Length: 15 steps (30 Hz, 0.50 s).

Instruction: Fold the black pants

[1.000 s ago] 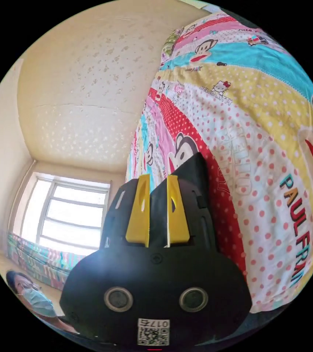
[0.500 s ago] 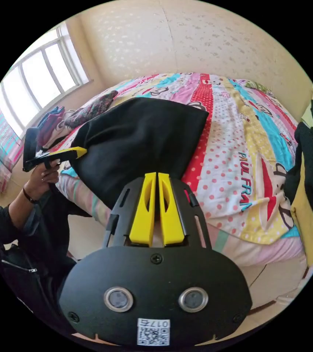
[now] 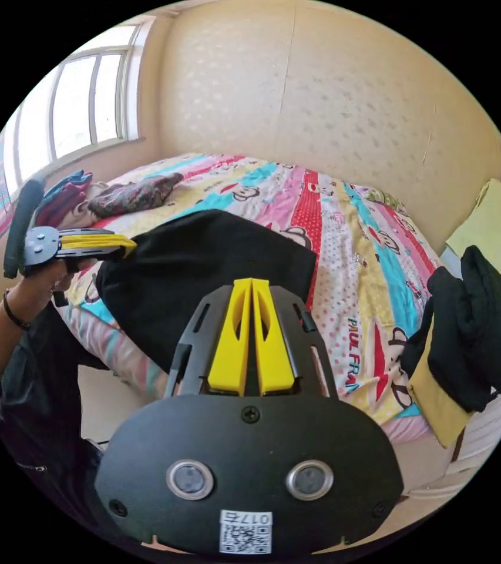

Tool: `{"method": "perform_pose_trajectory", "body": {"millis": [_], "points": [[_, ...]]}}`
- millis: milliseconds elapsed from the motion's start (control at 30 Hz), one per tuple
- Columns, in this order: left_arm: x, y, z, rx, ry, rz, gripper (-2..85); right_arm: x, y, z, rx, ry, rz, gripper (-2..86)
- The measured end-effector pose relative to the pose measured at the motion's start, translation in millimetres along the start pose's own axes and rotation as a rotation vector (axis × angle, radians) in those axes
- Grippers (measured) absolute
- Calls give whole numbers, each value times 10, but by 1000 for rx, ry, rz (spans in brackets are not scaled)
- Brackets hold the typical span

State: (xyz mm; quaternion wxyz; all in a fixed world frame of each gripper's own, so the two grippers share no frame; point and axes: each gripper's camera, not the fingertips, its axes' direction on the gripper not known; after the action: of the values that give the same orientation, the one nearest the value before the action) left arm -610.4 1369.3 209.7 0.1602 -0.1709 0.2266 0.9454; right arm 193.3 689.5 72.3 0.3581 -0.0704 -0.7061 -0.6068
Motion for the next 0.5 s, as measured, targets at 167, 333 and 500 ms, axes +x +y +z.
{"method": "perform_pose_trajectory", "body": {"millis": [167,333,500], "points": [[-291,487,406,102,172,-190,-6,402,636,362,170,-227,192,3],[-381,558,106,165,253,-254,-7,378,880,422,244,-167,181,2],[-179,189,-366,449,202,-63,-6,521,1119,514,330,-219,224,2]]}}
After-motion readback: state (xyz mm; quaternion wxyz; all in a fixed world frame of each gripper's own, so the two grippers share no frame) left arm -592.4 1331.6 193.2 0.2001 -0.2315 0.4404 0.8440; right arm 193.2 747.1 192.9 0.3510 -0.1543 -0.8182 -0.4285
